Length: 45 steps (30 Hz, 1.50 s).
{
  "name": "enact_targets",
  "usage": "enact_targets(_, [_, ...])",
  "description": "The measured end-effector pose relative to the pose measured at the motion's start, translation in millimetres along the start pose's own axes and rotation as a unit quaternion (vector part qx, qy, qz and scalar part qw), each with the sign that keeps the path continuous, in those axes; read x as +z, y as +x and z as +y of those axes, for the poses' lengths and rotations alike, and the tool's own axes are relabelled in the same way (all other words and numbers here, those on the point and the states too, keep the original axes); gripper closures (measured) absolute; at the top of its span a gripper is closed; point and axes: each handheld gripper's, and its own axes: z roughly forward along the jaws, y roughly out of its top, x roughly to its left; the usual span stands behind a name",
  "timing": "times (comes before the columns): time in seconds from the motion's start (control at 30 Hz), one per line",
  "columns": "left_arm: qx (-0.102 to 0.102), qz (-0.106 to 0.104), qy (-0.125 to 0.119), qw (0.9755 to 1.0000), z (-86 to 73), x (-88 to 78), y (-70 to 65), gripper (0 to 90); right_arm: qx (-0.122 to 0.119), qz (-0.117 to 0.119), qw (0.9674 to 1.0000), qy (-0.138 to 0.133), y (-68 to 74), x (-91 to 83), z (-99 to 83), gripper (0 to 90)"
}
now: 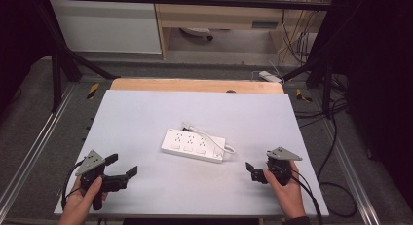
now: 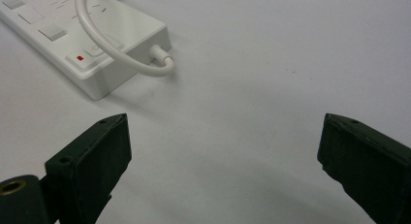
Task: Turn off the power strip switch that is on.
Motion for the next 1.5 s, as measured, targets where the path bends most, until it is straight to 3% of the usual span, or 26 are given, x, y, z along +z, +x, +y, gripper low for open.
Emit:
enact_targets(0.17, [-0.015,0.0,-0.006,0.9999,2.0,-0.3,1.4,8.5,-0.001,0.0,1.0,0.0,1.5,0.0,0.1,5.4])
enact_targets(0.5, [-0.023,0.004,-0.01,0.9997,14.7,-2.3,5.7,8.6,-0.009,0.005,0.9999,-0.003,2.7,-0.4,0.6,5.2])
enact_targets(0.9, [-0.004,-0.01,0.01,0.9999,23.8,10.9,-6.6,8.6,-0.013,0.005,0.9999,0.0,3.1,-0.3,0.5,5.2])
enact_targets(1.5, [0.004,-0.025,0.013,0.9996,37.0,24.3,-18.1,8.9,-0.014,0.005,0.9999,0.002,3.0,0.1,0.4,5.3])
